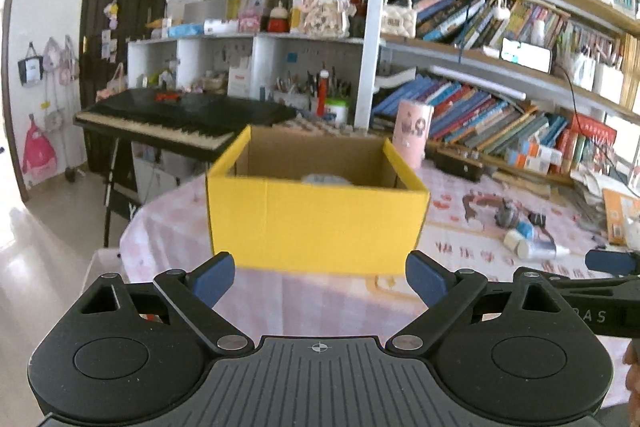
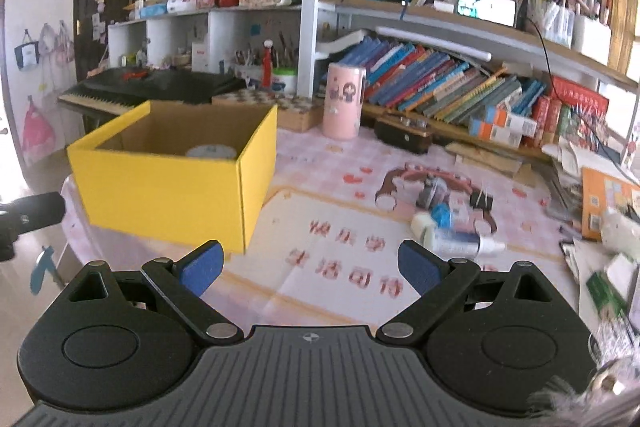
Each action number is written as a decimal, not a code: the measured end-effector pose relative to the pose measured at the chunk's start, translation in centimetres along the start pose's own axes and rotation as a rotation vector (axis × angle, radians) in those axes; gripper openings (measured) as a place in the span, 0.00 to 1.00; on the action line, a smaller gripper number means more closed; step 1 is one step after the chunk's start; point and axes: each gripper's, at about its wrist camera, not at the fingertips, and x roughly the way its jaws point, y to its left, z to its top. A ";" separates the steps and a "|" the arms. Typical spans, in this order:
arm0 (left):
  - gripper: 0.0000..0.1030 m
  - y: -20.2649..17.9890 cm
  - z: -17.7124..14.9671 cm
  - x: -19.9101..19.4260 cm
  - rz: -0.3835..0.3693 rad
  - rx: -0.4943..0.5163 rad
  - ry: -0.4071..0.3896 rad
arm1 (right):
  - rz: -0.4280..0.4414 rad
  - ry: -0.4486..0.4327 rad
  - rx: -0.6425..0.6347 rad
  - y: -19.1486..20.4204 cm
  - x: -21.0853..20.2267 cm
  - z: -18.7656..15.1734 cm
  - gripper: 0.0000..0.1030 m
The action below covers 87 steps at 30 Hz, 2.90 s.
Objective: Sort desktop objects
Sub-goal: 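Withdraw both open tools from the box back toward the remaining desk items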
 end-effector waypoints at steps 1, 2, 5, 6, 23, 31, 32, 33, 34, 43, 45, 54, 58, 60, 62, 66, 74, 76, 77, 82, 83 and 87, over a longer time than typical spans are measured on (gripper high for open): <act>0.92 -0.1 -0.3 -0.1 -0.004 0.000 0.015 | -0.002 0.013 0.006 0.2 -0.3 -0.5 0.92; 0.92 -0.1 -0.6 -0.1 -0.008 0.002 0.032 | -0.006 0.028 0.013 0.4 -0.5 -0.9 0.92; 0.92 -0.3 -1.2 -0.1 -0.020 0.018 0.074 | -0.027 0.081 0.012 0.8 -1.0 -2.0 0.92; 0.92 -0.3 -1.4 -0.2 -0.020 0.020 0.083 | -0.030 0.093 0.012 0.8 -1.0 -2.2 0.92; 0.97 -1.0 -2.4 -1.1 -0.035 0.033 0.128 | -0.037 0.134 0.036 0.6 -2.0 -3.4 0.93; 0.97 -1.0 -2.5 -1.2 -0.042 0.036 0.137 | -0.042 0.140 0.045 0.5 -2.2 -3.6 0.93; 0.97 -1.0 -2.5 -1.2 -0.042 0.037 0.139 | -0.041 0.141 0.045 0.5 -2.2 -3.6 0.93; 0.97 -0.9 -2.5 -1.2 -0.042 0.037 0.139 | -0.041 0.142 0.045 0.5 -2.2 -3.6 0.93; 0.97 -0.9 -2.5 -1.2 -0.043 0.037 0.139 | -0.040 0.142 0.044 0.5 -2.2 -3.6 0.93; 0.97 -1.1 -2.7 -1.0 -0.055 0.042 0.142 | -0.044 0.141 0.045 0.5 -2.2 -3.7 0.94; 0.97 -1.2 -2.7 -0.9 -0.063 0.044 0.144 | -0.050 0.142 0.047 0.6 -2.3 -3.7 0.94; 0.97 -2.0 -2.8 -0.4 -0.108 0.074 0.155 | -0.085 0.152 0.065 0.1 -2.5 -3.8 0.94; 0.97 -2.7 -2.8 0.1 -0.132 0.094 0.168 | -0.104 0.173 0.086 -0.4 -2.2 -4.1 0.94; 0.97 -3.1 -2.7 0.4 -0.141 0.102 0.171 | -0.114 0.176 0.098 -0.8 -2.1 -4.2 0.94; 0.97 -3.5 -2.6 0.9 -0.152 0.112 0.176 | -0.122 0.179 0.107 -1.2 -2.0 -4.3 0.94; 0.97 -4.7 -2.1 1.9 -0.183 0.131 0.178 | -0.149 0.181 0.134 -2.4 -1.6 -4.1 0.94; 0.97 -7.4 -1.8 4.1 -0.258 0.177 0.210 | -0.222 0.195 0.183 -5.3 -1.0 -4.1 0.94; 0.97 -7.8 -1.8 4.5 -0.268 0.177 0.213 | -0.240 0.196 0.192 -5.9 -0.9 -4.0 0.94; 0.97 -8.0 -1.8 4.7 -0.271 0.175 0.215 | -0.246 0.198 0.195 -6.2 -0.8 -4.1 0.94; 0.97 -9.4 -1.5 5.7 -0.300 0.182 0.226 | -0.265 0.210 0.197 -7.3 -0.4 -4.1 0.94; 0.97 -9.7 -1.5 5.9 -0.305 0.184 0.227 | -0.271 0.212 0.199 -7.6 -0.4 -4.0 0.94; 0.97 -10.8 -1.4 6.8 -0.317 0.184 0.234 | -0.288 0.220 0.204 -8.8 0.1 -3.8 0.94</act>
